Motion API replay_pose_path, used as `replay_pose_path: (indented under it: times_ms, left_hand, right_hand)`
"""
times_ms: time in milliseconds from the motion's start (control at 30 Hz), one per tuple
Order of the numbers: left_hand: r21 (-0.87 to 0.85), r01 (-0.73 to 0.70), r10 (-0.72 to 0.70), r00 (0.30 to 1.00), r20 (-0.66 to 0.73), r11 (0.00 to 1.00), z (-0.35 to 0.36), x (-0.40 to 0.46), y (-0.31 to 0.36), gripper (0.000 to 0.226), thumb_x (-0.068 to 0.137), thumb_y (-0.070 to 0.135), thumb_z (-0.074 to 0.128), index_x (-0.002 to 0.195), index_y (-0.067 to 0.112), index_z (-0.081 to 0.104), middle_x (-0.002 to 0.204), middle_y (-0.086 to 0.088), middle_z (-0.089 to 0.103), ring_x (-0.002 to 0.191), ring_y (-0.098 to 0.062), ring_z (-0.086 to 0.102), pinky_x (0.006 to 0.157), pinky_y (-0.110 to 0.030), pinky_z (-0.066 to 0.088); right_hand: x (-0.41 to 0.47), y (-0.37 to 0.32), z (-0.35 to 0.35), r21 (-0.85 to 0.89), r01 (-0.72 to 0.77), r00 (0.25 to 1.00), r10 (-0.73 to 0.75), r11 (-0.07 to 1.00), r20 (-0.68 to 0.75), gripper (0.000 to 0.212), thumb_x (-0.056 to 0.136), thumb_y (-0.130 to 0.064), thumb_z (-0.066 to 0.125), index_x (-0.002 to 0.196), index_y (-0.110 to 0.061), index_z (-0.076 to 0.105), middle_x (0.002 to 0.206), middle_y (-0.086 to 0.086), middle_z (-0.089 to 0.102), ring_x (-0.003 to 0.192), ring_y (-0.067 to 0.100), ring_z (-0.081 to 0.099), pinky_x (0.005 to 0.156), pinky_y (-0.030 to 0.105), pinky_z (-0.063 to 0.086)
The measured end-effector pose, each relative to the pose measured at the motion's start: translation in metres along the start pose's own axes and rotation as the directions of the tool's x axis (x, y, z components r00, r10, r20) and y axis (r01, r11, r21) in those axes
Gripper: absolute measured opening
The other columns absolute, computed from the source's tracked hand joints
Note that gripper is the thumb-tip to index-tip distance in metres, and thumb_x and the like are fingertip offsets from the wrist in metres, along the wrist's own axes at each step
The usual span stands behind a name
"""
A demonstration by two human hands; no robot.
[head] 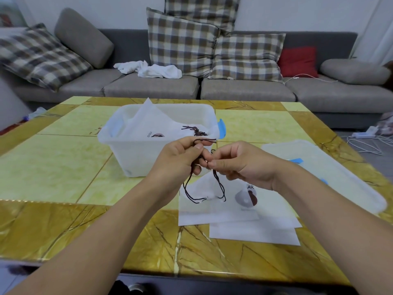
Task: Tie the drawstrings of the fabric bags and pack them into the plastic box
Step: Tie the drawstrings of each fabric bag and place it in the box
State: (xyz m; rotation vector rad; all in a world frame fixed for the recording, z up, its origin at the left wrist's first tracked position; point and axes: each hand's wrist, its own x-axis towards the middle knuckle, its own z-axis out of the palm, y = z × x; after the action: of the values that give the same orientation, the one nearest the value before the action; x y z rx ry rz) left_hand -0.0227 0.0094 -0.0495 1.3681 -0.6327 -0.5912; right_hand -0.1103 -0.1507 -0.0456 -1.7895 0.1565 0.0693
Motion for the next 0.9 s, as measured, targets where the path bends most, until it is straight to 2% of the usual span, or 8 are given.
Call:
replay_pose_path:
  times_ms: [267, 367, 467, 533, 600, 733, 833, 900]
  left_hand:
    - [0.016, 0.081, -0.080, 0.994, -0.070, 0.997, -0.004, -0.001, 0.000, 0.021, 0.104, 0.009, 0.048, 0.101, 0.013, 0.068, 0.079, -0.001, 0.072, 0.075, -0.014, 0.068, 0.057, -0.021, 0.047]
    - [-0.059, 0.107, -0.112, 0.989, -0.095, 0.993, -0.004, -0.001, 0.001, 0.018, 0.104, 0.008, 0.049, 0.101, 0.011, 0.066, 0.078, -0.001, 0.070, 0.082, -0.016, 0.073, 0.051, -0.018, 0.043]
    - [-0.138, 0.107, -0.120, 0.989, -0.088, 0.985, -0.002, -0.001, 0.004, 0.017, 0.104, 0.007, 0.047, 0.102, 0.009, 0.064, 0.079, -0.002, 0.069, 0.082, -0.013, 0.073, 0.048, -0.016, 0.040]
    - [-0.232, 0.123, -0.138, 0.989, -0.048, 0.965, -0.001, -0.002, 0.005, 0.015, 0.104, 0.006, 0.046, 0.103, 0.008, 0.061, 0.074, -0.001, 0.064, 0.089, -0.016, 0.073, 0.048, -0.015, 0.042]
    - [-0.307, 0.142, -0.152, 0.988, -0.006, 0.941, -0.001, -0.002, 0.007, 0.014, 0.104, 0.007, 0.046, 0.106, 0.007, 0.060, 0.071, -0.001, 0.059, 0.092, -0.018, 0.073, 0.049, -0.015, 0.045]
    - [-0.325, 0.114, -0.124, 0.992, -0.011, 0.939, -0.003, 0.001, 0.005, 0.014, 0.104, 0.007, 0.046, 0.109, 0.004, 0.059, 0.070, -0.002, 0.053, 0.077, -0.017, 0.069, 0.060, -0.016, 0.055]
    - [-0.225, 0.025, -0.036, 0.998, -0.046, 0.974, -0.003, 0.003, 0.002, 0.017, 0.105, 0.005, 0.044, 0.100, 0.006, 0.060, 0.066, -0.002, 0.051, 0.069, -0.017, 0.065, 0.064, -0.019, 0.057]
    - [-0.135, -0.063, 0.057, 0.997, -0.047, 0.989, -0.003, 0.002, 0.002, 0.021, 0.105, 0.003, 0.043, 0.097, 0.008, 0.062, 0.064, 0.000, 0.051, 0.072, -0.019, 0.065, 0.070, -0.022, 0.058]
  right_hand:
    - [0.000, 0.000, -0.008, -0.113, 0.016, 0.970, -0.043, 0.993, -0.241, 0.018, 0.093, -0.022, 0.069, 0.080, -0.013, 0.078, 0.075, -0.001, 0.065, 0.069, 0.015, 0.045, 0.060, 0.026, 0.036]
    - [-0.004, -0.007, -0.009, 0.008, -0.006, 0.996, 0.006, 1.000, -0.086, 0.021, 0.095, -0.024, 0.064, 0.080, -0.013, 0.074, 0.088, -0.002, 0.070, 0.086, 0.013, 0.055, 0.073, 0.029, 0.041]
    - [-0.007, -0.008, -0.002, -0.039, -0.040, 0.999, 0.041, 0.998, 0.025, 0.017, 0.091, -0.027, 0.069, 0.086, -0.015, 0.080, 0.106, -0.007, 0.075, 0.103, 0.003, 0.063, 0.087, 0.030, 0.046]
    - [-0.005, -0.004, 0.007, -0.142, -0.043, 0.998, 0.035, 0.989, -0.057, 0.015, 0.086, -0.027, 0.076, 0.088, -0.014, 0.082, 0.102, -0.003, 0.078, 0.095, 0.000, 0.066, 0.087, 0.031, 0.047]
    - [-0.002, 0.001, 0.014, -0.228, -0.030, 0.984, -0.011, 0.973, -0.177, 0.015, 0.080, -0.027, 0.082, 0.080, -0.012, 0.081, 0.088, 0.007, 0.078, 0.085, 0.010, 0.068, 0.086, 0.035, 0.050]
    - [0.003, 0.006, 0.019, -0.201, 0.120, 0.929, -0.181, 0.972, -0.323, 0.029, 0.074, -0.017, 0.086, 0.067, -0.005, 0.061, 0.064, 0.015, 0.065, 0.063, 0.027, 0.064, 0.067, 0.036, 0.051]
    - [0.005, -0.003, 0.020, -0.072, 0.108, 0.916, -0.127, 0.992, -0.381, 0.028, 0.082, 0.001, 0.072, 0.094, -0.010, 0.049, 0.059, 0.010, 0.060, 0.047, 0.020, 0.053, 0.054, 0.026, 0.042]
    - [0.002, -0.010, 0.019, 0.072, 0.021, 0.964, -0.001, 0.997, -0.264, 0.040, 0.085, 0.005, 0.059, 0.120, -0.013, 0.051, 0.064, 0.011, 0.065, 0.044, 0.020, 0.042, 0.053, 0.030, 0.034]
